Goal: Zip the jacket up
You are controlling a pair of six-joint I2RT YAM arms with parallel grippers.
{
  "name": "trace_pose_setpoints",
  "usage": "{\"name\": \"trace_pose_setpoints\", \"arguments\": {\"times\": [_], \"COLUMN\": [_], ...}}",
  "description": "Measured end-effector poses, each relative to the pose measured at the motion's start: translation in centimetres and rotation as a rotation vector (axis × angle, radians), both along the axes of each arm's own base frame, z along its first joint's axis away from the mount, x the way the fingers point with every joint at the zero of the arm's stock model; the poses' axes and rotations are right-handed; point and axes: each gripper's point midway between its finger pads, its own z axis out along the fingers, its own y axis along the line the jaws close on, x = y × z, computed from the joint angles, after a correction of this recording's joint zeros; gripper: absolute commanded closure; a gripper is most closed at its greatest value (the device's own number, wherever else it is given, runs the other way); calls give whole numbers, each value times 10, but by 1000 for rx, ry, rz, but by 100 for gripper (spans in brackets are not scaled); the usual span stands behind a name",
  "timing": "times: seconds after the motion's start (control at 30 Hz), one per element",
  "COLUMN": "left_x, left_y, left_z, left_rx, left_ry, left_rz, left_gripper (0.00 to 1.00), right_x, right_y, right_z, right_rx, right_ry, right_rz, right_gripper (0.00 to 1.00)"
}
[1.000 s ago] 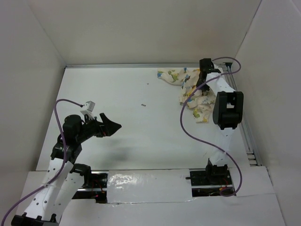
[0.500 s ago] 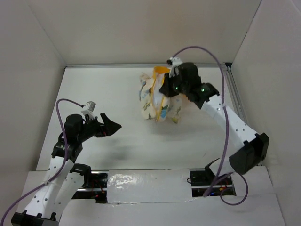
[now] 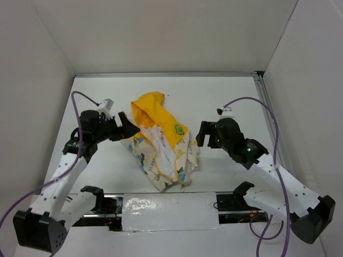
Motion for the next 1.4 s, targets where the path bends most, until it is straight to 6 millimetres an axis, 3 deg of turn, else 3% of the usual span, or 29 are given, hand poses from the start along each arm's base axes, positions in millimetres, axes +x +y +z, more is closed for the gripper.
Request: {"name": "trace_pose_setpoints", "arguments": {"times": [0.13,0.3,0.43,0.57,0.67,0.73,0.77,0.83,0.87,0.9,1.0,1.1,1.2,1.3,1.4], "left_x": [27,98,167,222,242,242,239,235,234,233,233,233,210,183,150], "left_y": [-1,3,-1,-10,-16,-21,-24,-29,-32,-34,-37,-30,-12,12,33], "left_z": [-22,-31,-37,-69,-103,-125,-134,-145,-148,-149,-149,-145,-130,-77,13], "left_rx": [39,122,168,198,239,261,267,270,269,269,275,286,290,269,206], "left_ry": [123,218,239,300,361,405,426,455,460,460,448,429,425,342,143], "left_rz": [17,81,104,92,83,69,59,43,31,18,-1,30,93,190,287], "left_gripper": [1,1,1,1,1,1,5,64,100,100,100,100,100,100,100], "right_x": [-4,-18,-35,-45,-48,-50,-50,-51,-51,-50,-40,-26,-13,-5,-6], "right_y": [-6,2,5,16,27,31,32,35,36,36,34,28,14,-3,-24], "right_z": [-7,-59,-93,-113,-122,-127,-131,-139,-143,-145,-143,-130,-98,-50,7], "right_rx": [49,29,19,36,43,38,32,15,7,-4,-23,-37,-32,31,128], "right_ry": [16,185,301,367,397,411,421,441,449,450,425,361,249,120,-24], "right_rz": [-52,-52,-49,-30,-6,0,3,5,0,0,-41,-115,-206,-307,-394], "right_gripper": [0,0,1,2,3,11,23,41,57,65,100,100,100,100,100]}}
